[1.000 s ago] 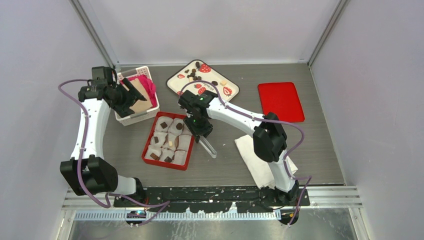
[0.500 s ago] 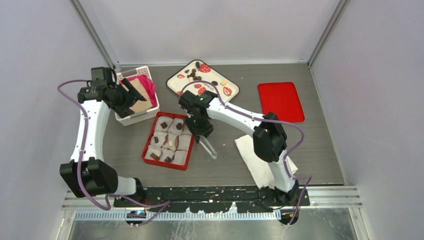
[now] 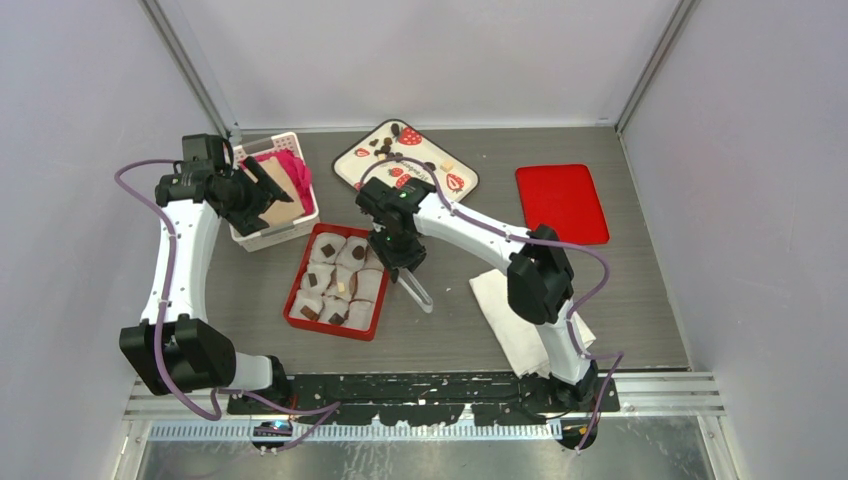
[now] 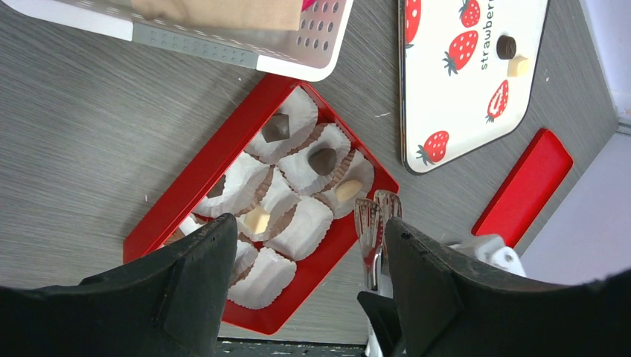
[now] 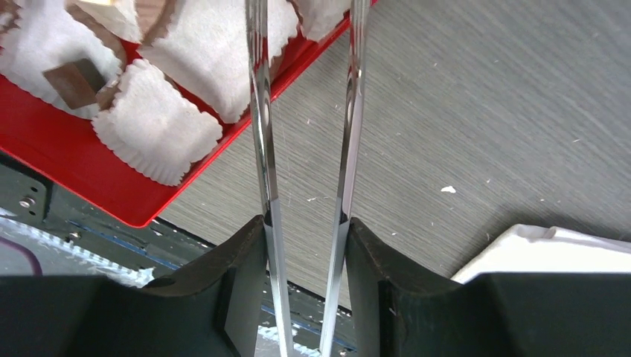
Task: Pack the chocolate
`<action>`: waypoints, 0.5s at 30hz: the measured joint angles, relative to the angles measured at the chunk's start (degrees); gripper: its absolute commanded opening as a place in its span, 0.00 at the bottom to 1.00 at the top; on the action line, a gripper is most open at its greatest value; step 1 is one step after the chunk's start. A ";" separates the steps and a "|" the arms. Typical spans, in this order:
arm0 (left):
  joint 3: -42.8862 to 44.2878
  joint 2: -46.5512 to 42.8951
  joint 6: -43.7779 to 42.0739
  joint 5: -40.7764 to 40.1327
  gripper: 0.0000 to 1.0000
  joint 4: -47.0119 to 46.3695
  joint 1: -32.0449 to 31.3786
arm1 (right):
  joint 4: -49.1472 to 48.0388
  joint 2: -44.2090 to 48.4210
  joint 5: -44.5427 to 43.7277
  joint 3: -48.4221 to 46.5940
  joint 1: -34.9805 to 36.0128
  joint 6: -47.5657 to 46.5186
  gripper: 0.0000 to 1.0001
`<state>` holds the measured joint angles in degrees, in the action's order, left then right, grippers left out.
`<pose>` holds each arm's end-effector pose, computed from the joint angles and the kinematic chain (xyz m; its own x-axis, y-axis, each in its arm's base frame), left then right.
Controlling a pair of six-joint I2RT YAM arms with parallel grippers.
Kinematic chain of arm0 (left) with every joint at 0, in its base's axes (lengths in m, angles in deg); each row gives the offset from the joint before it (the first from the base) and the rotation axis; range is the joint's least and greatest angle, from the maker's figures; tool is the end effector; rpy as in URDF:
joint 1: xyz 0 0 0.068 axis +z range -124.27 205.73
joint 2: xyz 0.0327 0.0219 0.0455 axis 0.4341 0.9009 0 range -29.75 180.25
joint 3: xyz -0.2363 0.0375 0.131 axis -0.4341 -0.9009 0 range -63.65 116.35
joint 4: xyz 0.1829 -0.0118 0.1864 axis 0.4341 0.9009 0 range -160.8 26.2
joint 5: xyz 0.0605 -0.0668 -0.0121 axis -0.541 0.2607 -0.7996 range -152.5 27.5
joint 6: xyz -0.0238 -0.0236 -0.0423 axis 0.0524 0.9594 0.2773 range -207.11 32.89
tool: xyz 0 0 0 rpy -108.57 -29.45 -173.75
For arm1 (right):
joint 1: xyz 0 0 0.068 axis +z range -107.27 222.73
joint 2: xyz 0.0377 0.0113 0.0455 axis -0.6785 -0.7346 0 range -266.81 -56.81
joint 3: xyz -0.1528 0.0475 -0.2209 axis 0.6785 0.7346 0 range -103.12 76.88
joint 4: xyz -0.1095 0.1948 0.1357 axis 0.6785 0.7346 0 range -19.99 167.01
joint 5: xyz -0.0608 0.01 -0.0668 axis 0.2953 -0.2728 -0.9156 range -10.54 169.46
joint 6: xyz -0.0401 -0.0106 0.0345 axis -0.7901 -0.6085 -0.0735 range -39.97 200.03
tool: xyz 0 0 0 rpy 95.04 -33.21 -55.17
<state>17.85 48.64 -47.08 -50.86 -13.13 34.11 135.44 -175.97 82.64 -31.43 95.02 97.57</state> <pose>0.2694 0.0324 0.3564 -0.5998 -0.7251 -0.3382 -0.5392 0.6786 -0.4987 0.2593 0.3386 0.2504 -0.8070 -0.5520 -0.2101 -0.5819 0.8039 0.1230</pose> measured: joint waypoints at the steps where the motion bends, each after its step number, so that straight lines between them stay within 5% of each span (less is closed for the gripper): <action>1: 0.00 0.00 0.00 -0.02 0.74 0.00 0.00 | 0.57 0.00 -0.35 -1.14 -0.02 0.00 0.39; 8: -0.04 0.00 0.00 -0.04 0.74 -0.02 0.00 | 0.87 0.17 -1.25 -9.53 -2.56 0.39 0.22; 15: -1.14 -0.39 0.02 -0.04 0.74 -0.02 0.13 | 0.59 0.59 -2.08 -9.88 -12.28 1.79 0.14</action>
<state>16.71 48.25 -47.06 -50.90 -13.16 34.24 136.03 -175.38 80.56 -41.31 82.74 99.37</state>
